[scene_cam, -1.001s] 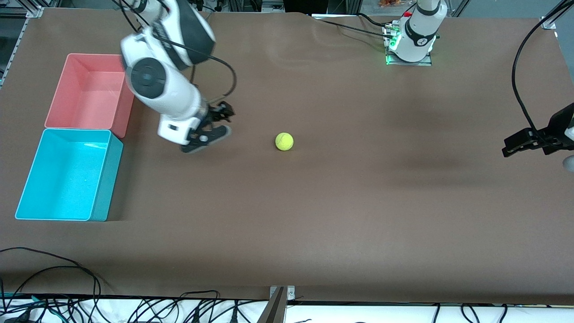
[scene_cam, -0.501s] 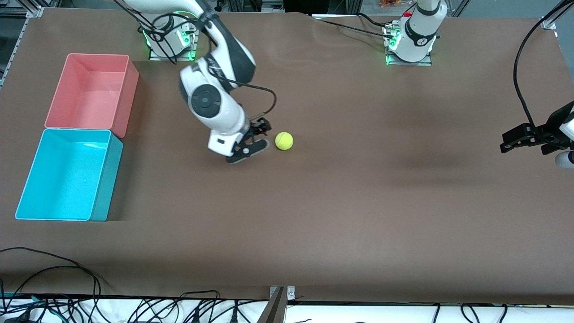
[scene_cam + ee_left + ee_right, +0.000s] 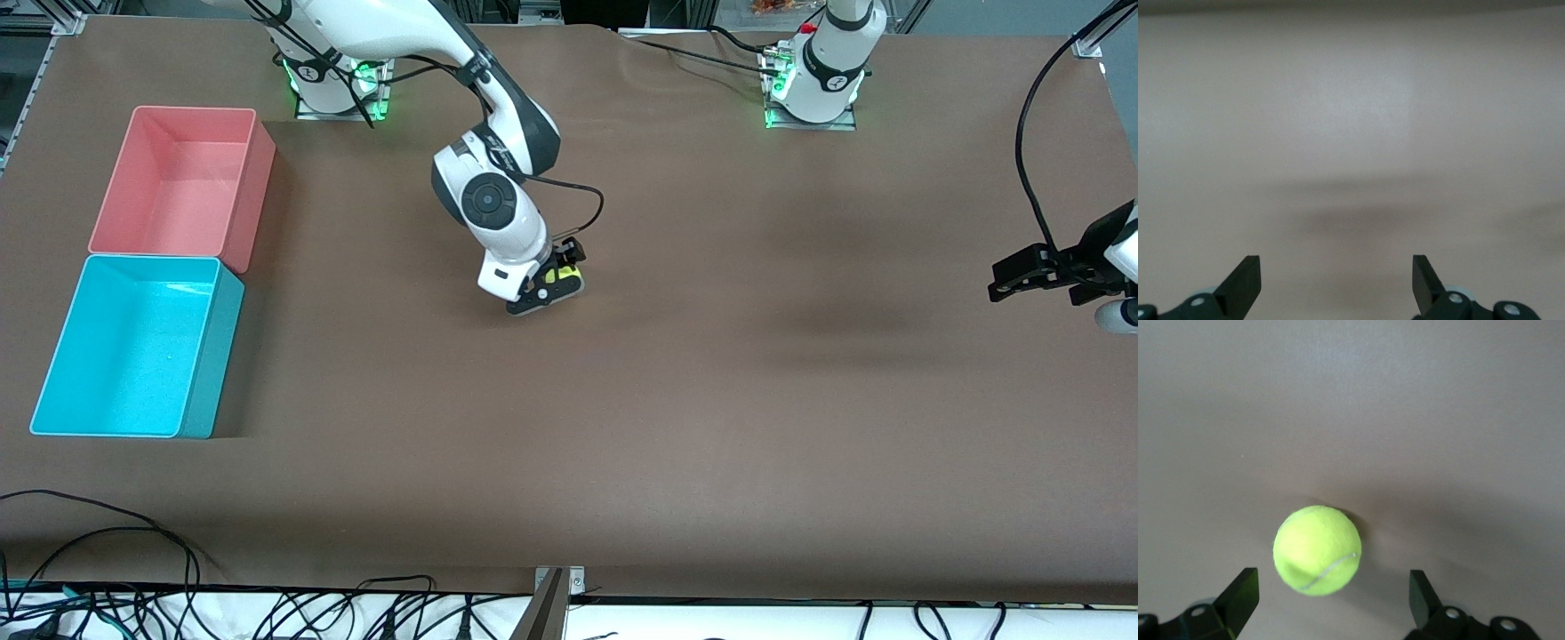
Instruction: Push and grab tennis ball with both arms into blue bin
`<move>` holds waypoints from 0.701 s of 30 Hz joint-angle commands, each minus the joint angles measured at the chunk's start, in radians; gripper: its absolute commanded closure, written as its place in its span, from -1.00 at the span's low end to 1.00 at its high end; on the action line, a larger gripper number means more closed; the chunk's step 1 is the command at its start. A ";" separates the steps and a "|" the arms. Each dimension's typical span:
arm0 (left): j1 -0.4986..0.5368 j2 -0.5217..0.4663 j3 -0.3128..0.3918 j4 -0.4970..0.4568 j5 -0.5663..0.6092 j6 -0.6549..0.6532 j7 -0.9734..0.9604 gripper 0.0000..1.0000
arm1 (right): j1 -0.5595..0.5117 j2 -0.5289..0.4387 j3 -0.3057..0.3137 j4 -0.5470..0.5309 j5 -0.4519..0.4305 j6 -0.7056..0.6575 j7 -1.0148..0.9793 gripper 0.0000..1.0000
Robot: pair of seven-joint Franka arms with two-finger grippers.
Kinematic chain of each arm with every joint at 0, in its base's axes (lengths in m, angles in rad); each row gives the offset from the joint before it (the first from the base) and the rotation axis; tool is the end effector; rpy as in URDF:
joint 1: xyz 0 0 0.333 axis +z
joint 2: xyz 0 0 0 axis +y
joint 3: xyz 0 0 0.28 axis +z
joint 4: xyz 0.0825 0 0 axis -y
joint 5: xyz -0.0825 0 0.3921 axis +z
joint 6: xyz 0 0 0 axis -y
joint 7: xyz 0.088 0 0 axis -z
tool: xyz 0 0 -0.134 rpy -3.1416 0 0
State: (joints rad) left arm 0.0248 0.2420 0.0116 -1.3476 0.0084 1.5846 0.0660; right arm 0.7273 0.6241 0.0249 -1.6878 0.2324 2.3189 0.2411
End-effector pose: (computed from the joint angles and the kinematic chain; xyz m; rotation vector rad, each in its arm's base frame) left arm 0.6277 0.0232 0.5258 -3.1303 0.0471 0.0087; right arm 0.4803 0.4604 0.1758 -2.9282 -0.5153 0.1232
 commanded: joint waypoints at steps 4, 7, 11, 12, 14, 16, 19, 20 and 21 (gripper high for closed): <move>0.000 0.002 0.002 0.013 -0.010 -0.029 0.021 -1.00 | 0.044 0.062 -0.013 0.014 0.018 0.091 0.017 -1.00; 0.000 0.002 0.002 0.013 -0.008 -0.032 0.021 -1.00 | 0.052 0.082 -0.013 0.014 0.013 0.123 0.017 -1.00; 0.000 0.002 0.002 0.013 -0.008 -0.032 0.021 -1.00 | 0.073 0.095 -0.019 0.011 -0.002 0.140 0.017 -1.00; 0.000 0.002 0.002 0.013 -0.008 -0.032 0.021 -1.00 | 0.076 0.098 -0.020 0.010 -0.011 0.142 0.017 -1.00; 0.000 0.002 0.002 0.013 -0.008 -0.032 0.021 -1.00 | 0.076 0.100 -0.026 0.010 -0.025 0.143 0.017 -1.00; 0.000 0.002 0.002 0.013 -0.008 -0.032 0.021 -1.00 | 0.076 0.100 -0.026 0.010 -0.027 0.143 0.017 -0.95; 0.000 0.002 0.002 0.013 -0.008 -0.032 0.021 -1.00 | 0.075 0.100 -0.026 0.010 -0.028 0.143 0.012 -0.49; 0.001 0.002 0.002 0.013 -0.008 -0.032 0.021 -1.00 | 0.075 0.100 -0.026 0.011 -0.028 0.143 0.009 -0.21; 0.000 0.002 0.002 0.013 -0.008 -0.032 0.021 -1.00 | 0.075 0.100 -0.026 0.011 -0.028 0.142 0.009 0.08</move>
State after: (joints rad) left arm 0.0247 0.2421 0.0115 -1.3476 0.0084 1.5687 0.0660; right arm 0.7927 0.7205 0.0103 -1.6876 0.2215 2.4551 0.2464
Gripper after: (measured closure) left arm 0.000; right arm 0.022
